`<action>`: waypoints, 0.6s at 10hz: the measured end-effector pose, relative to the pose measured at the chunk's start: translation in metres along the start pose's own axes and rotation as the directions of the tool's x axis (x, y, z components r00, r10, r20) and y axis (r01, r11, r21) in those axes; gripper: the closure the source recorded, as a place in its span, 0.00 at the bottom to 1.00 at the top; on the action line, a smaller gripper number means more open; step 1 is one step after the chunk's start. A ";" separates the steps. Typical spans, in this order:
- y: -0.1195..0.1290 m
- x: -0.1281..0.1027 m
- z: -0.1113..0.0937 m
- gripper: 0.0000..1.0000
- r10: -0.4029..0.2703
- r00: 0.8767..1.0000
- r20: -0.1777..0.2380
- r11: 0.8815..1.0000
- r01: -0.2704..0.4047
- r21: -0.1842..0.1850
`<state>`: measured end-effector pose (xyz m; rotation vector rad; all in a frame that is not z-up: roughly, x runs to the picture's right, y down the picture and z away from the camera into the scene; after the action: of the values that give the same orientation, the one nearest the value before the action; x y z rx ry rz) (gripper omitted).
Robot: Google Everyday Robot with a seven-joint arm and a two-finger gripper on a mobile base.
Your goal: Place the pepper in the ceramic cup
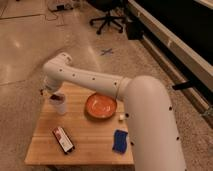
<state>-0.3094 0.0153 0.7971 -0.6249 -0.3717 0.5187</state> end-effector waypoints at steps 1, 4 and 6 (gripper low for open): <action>-0.006 0.006 0.004 0.32 0.020 1.000 -0.001 1.000 -0.020 -0.005; -0.018 0.020 0.004 0.20 0.075 0.997 0.023 0.997 -0.074 -0.028; -0.012 0.018 -0.002 0.20 0.085 0.995 0.055 0.995 -0.082 -0.056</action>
<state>-0.2898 0.0163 0.8066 -0.6802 -0.4165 0.6090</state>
